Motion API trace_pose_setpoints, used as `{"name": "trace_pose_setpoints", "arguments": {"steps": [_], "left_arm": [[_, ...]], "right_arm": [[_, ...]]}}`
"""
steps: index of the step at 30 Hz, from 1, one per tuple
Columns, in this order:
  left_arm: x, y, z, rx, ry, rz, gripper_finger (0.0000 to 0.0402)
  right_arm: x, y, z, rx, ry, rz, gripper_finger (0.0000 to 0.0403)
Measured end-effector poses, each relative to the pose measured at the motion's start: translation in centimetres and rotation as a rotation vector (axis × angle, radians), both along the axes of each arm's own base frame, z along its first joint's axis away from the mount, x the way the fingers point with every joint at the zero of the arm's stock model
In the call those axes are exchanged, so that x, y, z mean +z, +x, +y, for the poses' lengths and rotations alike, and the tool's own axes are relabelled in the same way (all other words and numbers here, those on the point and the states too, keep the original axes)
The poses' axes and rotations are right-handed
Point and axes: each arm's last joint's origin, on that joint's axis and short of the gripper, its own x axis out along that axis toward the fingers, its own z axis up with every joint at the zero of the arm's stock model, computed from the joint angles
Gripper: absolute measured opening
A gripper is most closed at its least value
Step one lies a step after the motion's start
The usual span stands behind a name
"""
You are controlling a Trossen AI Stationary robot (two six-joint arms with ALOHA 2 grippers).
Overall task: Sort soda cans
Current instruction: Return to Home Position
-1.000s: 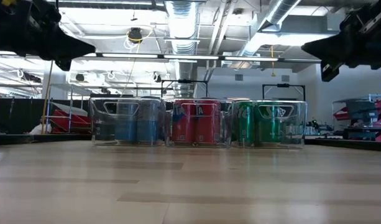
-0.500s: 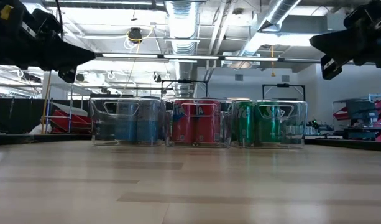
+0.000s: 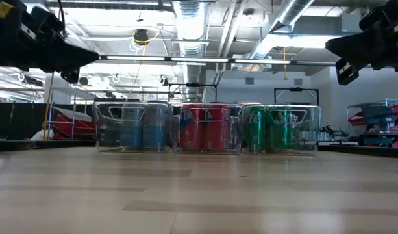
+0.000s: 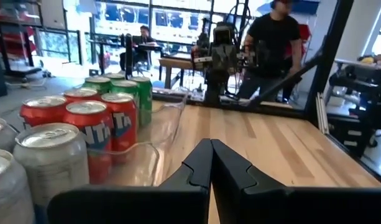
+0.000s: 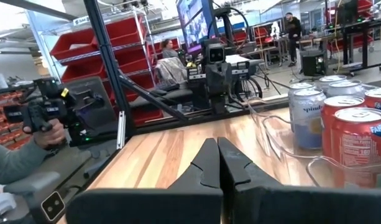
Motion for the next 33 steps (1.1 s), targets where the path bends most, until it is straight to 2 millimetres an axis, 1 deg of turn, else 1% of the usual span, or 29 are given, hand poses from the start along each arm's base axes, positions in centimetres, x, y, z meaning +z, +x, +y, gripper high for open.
{"name": "trace_pose_setpoints", "arguments": {"steps": [2,9,13,19,25,33], "left_arm": [[-0.89,0.23,0.02,-0.002,-0.015,0.008,0.0],[-0.94,0.22,0.13,0.038,0.004,0.012,0.0],[-0.97,0.22,0.14,0.044,0.025,0.017,0.0],[-0.9,0.2,0.28,0.093,0.066,0.016,0.0],[-0.93,0.22,0.28,0.094,0.088,0.022,0.0],[-0.95,0.22,0.28,0.093,0.072,0.02,0.0]], "right_arm": [[-0.04,0.0,0.0,-0.001,0.0,0.005,0.0001],[-0.4,0.04,-0.01,0.0,0.02,0.041,0.0001],[-0.49,0.05,-0.01,0.002,0.056,0.051,0.0012],[-0.8,0.06,-0.04,-0.003,0.057,0.083,0.0027],[-0.82,0.08,-0.32,-0.031,0.053,0.083,0.0026],[-0.82,0.08,-0.61,-0.063,0.034,0.082,0.0026]]}}
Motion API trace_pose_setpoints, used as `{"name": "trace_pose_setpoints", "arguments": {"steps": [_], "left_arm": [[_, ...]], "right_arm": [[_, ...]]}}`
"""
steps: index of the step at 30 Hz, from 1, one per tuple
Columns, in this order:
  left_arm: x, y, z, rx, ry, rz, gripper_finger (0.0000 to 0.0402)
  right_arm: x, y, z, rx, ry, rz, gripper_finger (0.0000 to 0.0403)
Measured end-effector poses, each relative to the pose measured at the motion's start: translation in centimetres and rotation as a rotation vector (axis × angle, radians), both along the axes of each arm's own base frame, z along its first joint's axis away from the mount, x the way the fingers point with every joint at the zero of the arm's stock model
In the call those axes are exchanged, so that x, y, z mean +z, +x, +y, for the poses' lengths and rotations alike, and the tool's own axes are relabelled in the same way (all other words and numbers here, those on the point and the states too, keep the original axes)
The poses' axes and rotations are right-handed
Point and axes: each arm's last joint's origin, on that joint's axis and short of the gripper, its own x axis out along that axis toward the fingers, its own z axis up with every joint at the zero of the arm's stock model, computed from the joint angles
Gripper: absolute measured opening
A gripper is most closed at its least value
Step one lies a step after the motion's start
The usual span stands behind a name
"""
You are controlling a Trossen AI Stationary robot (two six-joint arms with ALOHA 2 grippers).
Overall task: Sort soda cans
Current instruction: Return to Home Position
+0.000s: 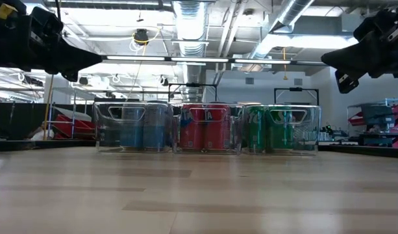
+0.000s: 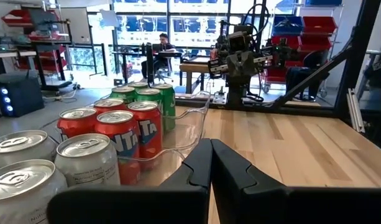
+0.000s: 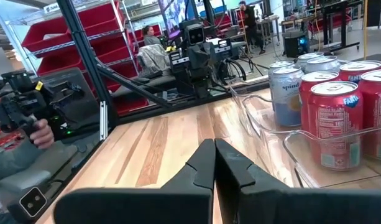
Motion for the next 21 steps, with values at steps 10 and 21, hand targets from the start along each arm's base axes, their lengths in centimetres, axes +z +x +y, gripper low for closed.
{"name": "trace_pose_setpoints", "arguments": {"steps": [10,21], "left_arm": [[-0.01,0.0,0.0,-0.005,-0.089,-0.018,0.0],[-0.02,0.0,0.0,-0.005,-0.091,-0.018,0.0]], "right_arm": [[-0.02,0.0,0.0,0.0,-0.003,0.001,0.0026],[-0.01,0.0,0.0,0.0,-0.003,0.0,0.0026]]}}
